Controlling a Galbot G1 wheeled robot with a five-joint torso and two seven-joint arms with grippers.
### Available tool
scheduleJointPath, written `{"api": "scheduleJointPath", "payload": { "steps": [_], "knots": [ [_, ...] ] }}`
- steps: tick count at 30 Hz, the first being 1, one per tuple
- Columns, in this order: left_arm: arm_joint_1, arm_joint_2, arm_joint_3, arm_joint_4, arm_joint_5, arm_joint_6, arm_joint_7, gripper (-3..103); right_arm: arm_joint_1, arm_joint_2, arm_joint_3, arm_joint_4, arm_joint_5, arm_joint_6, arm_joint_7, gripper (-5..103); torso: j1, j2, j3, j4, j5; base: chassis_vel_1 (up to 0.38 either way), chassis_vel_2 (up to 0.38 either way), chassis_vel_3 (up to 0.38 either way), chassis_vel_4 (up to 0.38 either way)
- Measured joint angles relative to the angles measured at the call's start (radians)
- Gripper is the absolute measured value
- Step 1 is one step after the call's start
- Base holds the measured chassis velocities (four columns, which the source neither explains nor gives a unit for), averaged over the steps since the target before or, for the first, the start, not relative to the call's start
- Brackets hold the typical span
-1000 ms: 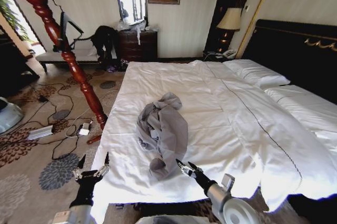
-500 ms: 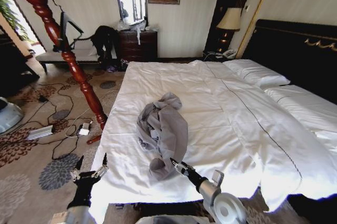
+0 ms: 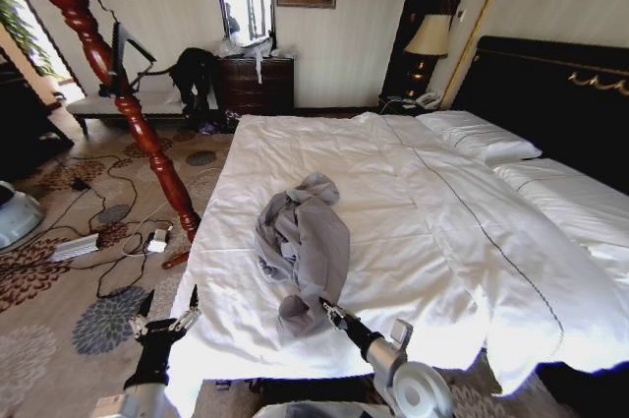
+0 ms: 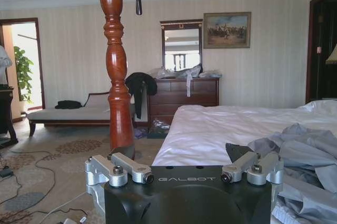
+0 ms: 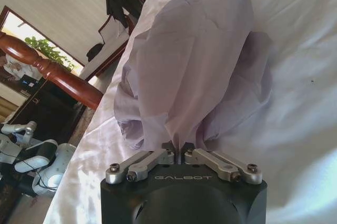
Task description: Pick up the clothes from the bed and hang them on the clothes hanger.
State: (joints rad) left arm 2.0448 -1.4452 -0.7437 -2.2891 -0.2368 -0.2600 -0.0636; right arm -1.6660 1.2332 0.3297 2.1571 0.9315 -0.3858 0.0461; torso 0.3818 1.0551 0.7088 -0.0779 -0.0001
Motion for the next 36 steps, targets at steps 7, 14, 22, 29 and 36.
{"api": "scheduleJointPath", "payload": {
  "steps": [7,14,22,29,36],
  "knots": [
    [0.001,-0.001,-0.004,0.001,-0.002,-0.002,0.001,99,0.001,-0.005,-0.001,0.005,-0.011,0.013,0.004,0,0.000,0.000,0.000,0.0000,0.0000,0.000,0.000,0.000,0.000],
    [0.001,-0.001,-0.009,0.001,-0.008,-0.004,0.002,99,0.007,-0.022,-0.001,0.019,-0.025,0.024,0.015,0,0.000,0.000,0.000,0.0000,0.0002,0.000,0.000,0.000,0.000],
    [0.003,0.001,-0.014,0.009,-0.014,-0.008,0.005,99,0.090,-0.127,0.099,0.064,0.036,0.022,0.063,0,0.000,0.000,0.000,-0.0001,0.0006,0.000,0.000,0.000,0.000],
    [-0.002,0.002,-0.006,0.015,-0.009,-0.008,0.005,99,0.231,-0.279,0.232,0.075,0.236,0.000,0.125,0,0.000,0.000,0.000,-0.0001,0.0003,0.000,0.000,0.000,0.000],
    [-0.004,0.004,-0.002,0.015,-0.003,-0.005,0.005,99,0.370,-0.372,0.300,-0.007,0.369,-0.009,0.160,0,0.000,0.000,0.000,-0.0002,0.0003,0.000,0.000,0.000,0.000]
  ]
}}
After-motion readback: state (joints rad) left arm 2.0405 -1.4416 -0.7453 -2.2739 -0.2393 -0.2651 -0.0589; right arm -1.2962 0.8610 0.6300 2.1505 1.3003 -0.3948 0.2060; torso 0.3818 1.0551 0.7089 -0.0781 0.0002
